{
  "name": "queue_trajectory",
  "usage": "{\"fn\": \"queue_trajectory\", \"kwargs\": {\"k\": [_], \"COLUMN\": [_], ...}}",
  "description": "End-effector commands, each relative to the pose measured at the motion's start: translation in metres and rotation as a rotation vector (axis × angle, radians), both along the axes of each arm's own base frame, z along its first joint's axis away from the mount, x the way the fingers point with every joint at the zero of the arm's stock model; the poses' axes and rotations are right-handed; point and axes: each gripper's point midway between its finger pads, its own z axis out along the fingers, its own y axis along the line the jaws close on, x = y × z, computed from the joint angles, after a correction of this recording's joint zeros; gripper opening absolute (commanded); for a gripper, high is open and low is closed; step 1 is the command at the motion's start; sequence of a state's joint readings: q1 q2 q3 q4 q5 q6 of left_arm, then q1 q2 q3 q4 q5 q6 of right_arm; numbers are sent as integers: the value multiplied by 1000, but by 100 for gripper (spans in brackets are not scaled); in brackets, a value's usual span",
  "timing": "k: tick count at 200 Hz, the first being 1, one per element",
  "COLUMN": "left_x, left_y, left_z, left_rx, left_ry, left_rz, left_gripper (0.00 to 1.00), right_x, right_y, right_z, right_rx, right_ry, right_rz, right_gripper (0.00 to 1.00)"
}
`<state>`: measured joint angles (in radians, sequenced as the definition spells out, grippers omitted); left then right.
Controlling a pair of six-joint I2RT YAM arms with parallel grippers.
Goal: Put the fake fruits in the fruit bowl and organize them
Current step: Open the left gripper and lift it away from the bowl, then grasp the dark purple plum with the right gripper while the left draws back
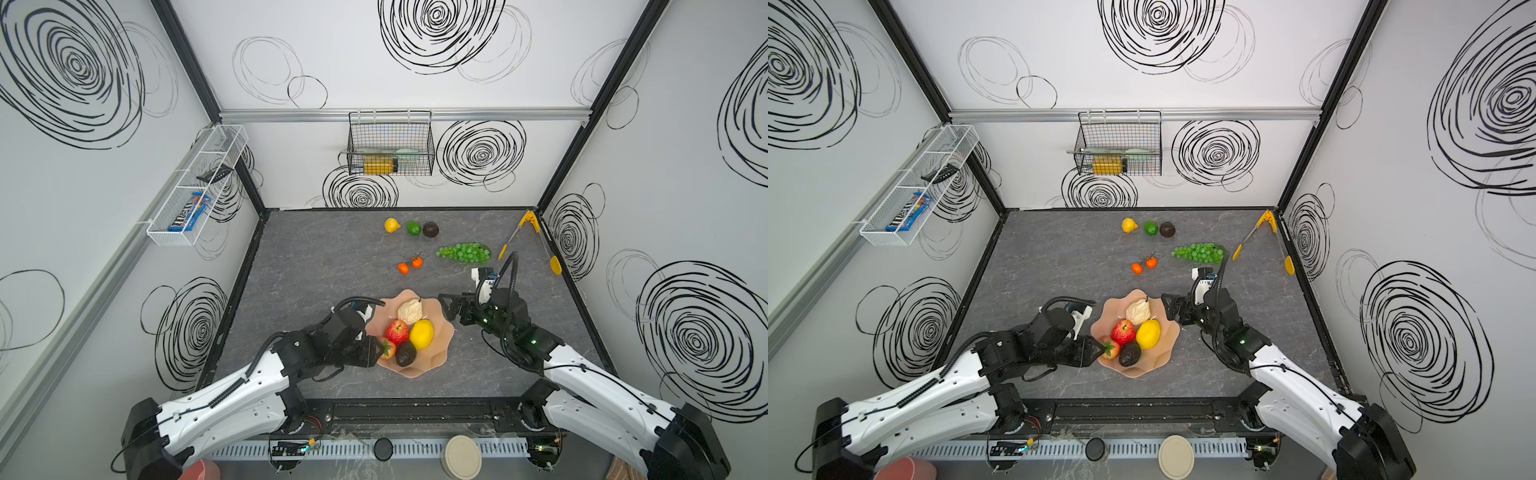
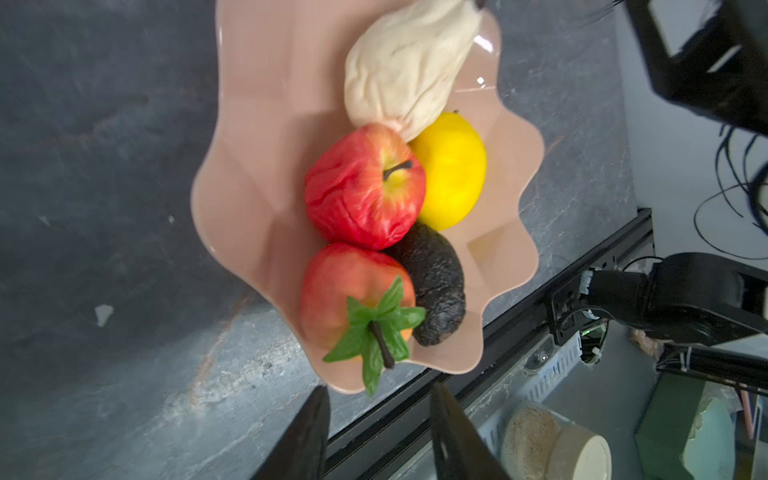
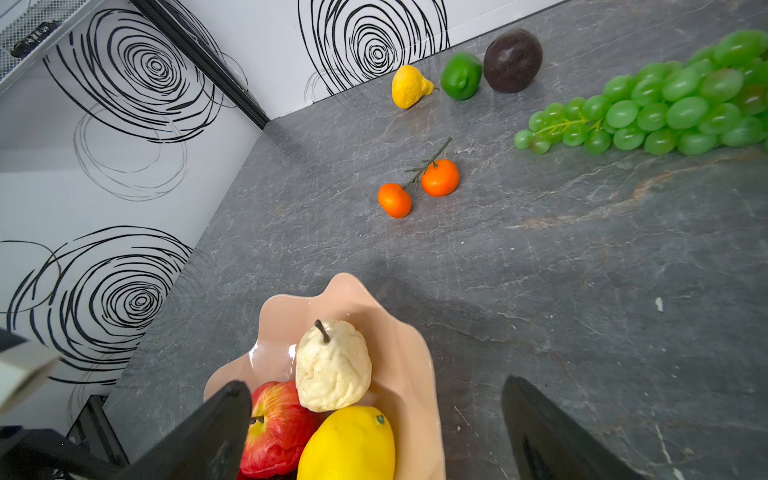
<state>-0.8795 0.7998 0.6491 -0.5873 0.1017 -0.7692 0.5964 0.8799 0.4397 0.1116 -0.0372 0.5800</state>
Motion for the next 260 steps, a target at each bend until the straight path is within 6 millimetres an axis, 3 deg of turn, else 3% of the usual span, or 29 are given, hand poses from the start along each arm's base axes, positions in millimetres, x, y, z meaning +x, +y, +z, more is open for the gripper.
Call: {"fn": "queue_trajectory", "kwargs": {"k": [1,27,51,77,118,142,159,196,224,260], "left_x": [16,35,59,74,81,78,76,73,75,78], "left_y": [16,36,63,84,100,101,100,104,102,98], "left_z": [48,69,72,62,41,30,23,29,27,23], "left_rx": [-7,8,18,-34,-20,1,-1,-57,-57,-44], "left_ry": [-193,-339,-482,-612,-760,-800,-822,-857,-846,-828], "left_rz": [26,134,325,486,517,473,447,457,448,434], "left_gripper": [55,63,67,72,78,81,88,97,97,98], "right_x": [12,33,63,106,172,214,243,295,317,330], "right_y": [-4,-11,-11,-11,-3,-8,-8,-4,4,4], "right_z": [23,26,26,20,5,-9,-23,-50,-63,-81], "right_rx": [-5,-39,-86,-131,-143,-159,-168,-191,-199,-218], "right_ry": [-33,-24,8,46,94,123,153,247,252,263], "right_rz": [-15,-45,-67,-112,-124,-152,-150,-148,-137,-142], "right_gripper": [97,97,97,98,100,99,98,96,96,97]}}
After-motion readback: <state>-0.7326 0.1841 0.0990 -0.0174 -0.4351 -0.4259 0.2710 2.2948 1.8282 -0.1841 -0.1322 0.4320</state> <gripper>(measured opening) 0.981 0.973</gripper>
